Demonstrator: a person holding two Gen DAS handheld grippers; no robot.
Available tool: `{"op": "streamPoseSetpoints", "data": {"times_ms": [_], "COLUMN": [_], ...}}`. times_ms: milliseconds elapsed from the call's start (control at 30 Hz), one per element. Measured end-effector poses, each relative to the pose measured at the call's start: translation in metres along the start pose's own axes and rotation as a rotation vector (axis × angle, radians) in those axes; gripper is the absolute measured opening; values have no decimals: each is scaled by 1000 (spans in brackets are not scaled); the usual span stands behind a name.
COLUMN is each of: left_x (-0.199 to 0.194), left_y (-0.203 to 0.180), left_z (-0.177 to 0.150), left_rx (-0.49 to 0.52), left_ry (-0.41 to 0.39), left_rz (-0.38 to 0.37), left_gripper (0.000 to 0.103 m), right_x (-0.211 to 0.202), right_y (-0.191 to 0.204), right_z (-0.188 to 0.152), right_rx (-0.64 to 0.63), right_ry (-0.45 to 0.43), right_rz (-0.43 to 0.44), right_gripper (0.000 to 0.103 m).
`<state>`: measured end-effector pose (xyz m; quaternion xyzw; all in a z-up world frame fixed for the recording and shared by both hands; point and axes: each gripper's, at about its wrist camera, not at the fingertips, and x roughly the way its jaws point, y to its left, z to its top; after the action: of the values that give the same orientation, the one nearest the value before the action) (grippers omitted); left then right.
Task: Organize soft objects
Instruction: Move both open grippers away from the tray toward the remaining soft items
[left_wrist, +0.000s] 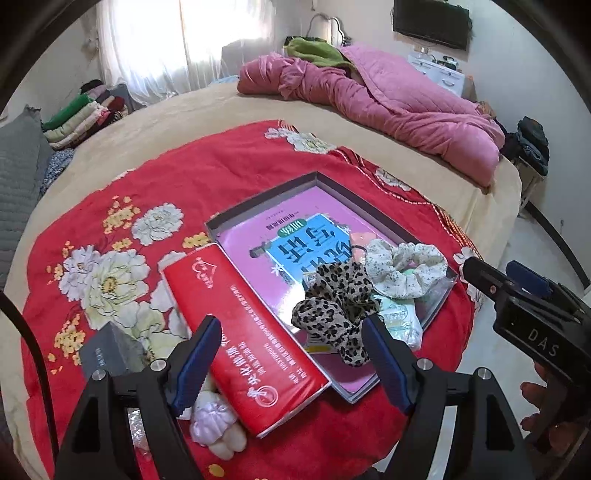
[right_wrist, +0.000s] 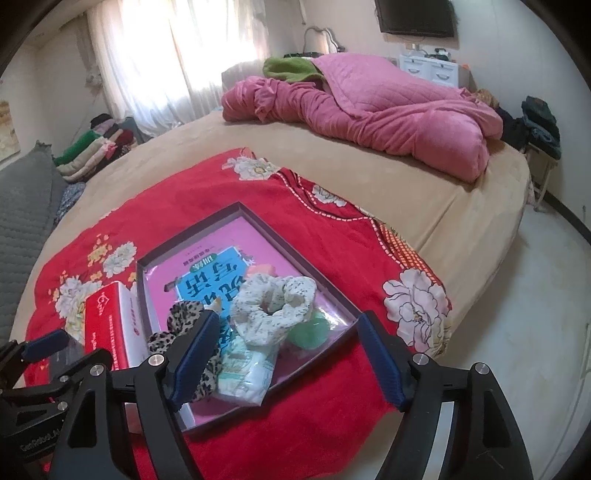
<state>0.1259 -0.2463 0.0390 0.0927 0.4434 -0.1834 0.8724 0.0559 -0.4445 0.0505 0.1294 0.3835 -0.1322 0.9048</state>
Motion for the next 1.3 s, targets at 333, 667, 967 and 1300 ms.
{"op": "streamPoseSetpoints", "data": {"times_ms": [333, 667, 967, 1300], "left_x": [-27, -57, -80, -96], "left_y": [5, 11, 26, 61], "left_z": [-9, -21, -33, -59], "left_rx": [-1, -12, -42, -92], "left_ry": [-22, -52, -73, -65], "left_rz": [5, 11, 19, 61], "left_gripper": [78, 78, 78, 79], "right_x": [-30, -55, -78, -92], "right_y": [8, 17, 40, 80], "right_z": [0, -4, -10, -15], "right_rx": [-34, -73, -112, -170], "right_ry": [-40, -67, -84, -95], "right_rz": [-21, -17, 25, 87], "right_gripper": [79, 79, 79, 79]}}
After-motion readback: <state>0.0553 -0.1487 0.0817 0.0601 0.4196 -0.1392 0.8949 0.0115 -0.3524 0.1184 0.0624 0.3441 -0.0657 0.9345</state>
